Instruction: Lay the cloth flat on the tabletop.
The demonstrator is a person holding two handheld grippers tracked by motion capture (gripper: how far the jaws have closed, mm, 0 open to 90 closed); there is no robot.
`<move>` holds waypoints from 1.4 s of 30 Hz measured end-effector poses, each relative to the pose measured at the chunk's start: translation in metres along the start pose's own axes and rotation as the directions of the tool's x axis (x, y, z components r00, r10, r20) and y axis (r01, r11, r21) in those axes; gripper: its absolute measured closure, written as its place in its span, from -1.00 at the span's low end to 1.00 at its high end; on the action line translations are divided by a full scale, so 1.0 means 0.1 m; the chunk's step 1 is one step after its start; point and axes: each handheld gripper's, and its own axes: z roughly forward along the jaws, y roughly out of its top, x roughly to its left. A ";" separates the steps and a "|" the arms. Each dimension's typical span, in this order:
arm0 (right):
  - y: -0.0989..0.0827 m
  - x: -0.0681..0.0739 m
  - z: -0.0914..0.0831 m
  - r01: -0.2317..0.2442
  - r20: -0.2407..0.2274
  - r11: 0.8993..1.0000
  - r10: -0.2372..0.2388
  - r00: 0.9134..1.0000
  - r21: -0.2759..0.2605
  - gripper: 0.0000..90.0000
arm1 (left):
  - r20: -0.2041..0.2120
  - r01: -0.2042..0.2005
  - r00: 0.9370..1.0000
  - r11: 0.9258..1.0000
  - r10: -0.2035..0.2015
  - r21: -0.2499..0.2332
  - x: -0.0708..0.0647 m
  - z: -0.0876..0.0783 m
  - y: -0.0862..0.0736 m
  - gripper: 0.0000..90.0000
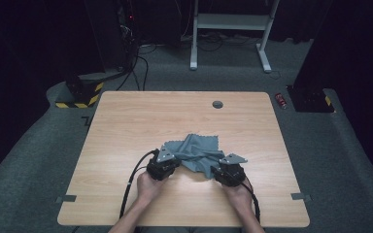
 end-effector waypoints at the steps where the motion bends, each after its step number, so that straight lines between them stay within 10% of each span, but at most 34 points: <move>1: 0.00 0.00 0.00 -0.001 0.000 1.000 0.001 1.000 0.001 0.30 | 0.001 0.011 1.000 1.000 -0.011 -0.006 0.02 -0.03 0.00 0.98; 20: 0.00 0.00 0.00 0.001 0.002 1.000 -0.001 1.000 -0.001 0.30 | 0.034 0.035 0.999 0.998 -0.037 0.057 -0.02 -0.21 -0.24 0.78; 27: 0.00 0.00 0.00 0.000 0.003 1.000 0.000 1.000 -0.001 0.30 | 0.067 -0.016 0.998 0.994 0.009 0.108 -0.11 -0.04 -0.15 0.76; 42: 0.00 0.01 0.00 -0.003 0.005 1.000 0.003 1.000 0.000 0.30 | 0.046 0.018 0.999 0.992 -0.024 0.129 0.04 0.39 0.22 0.73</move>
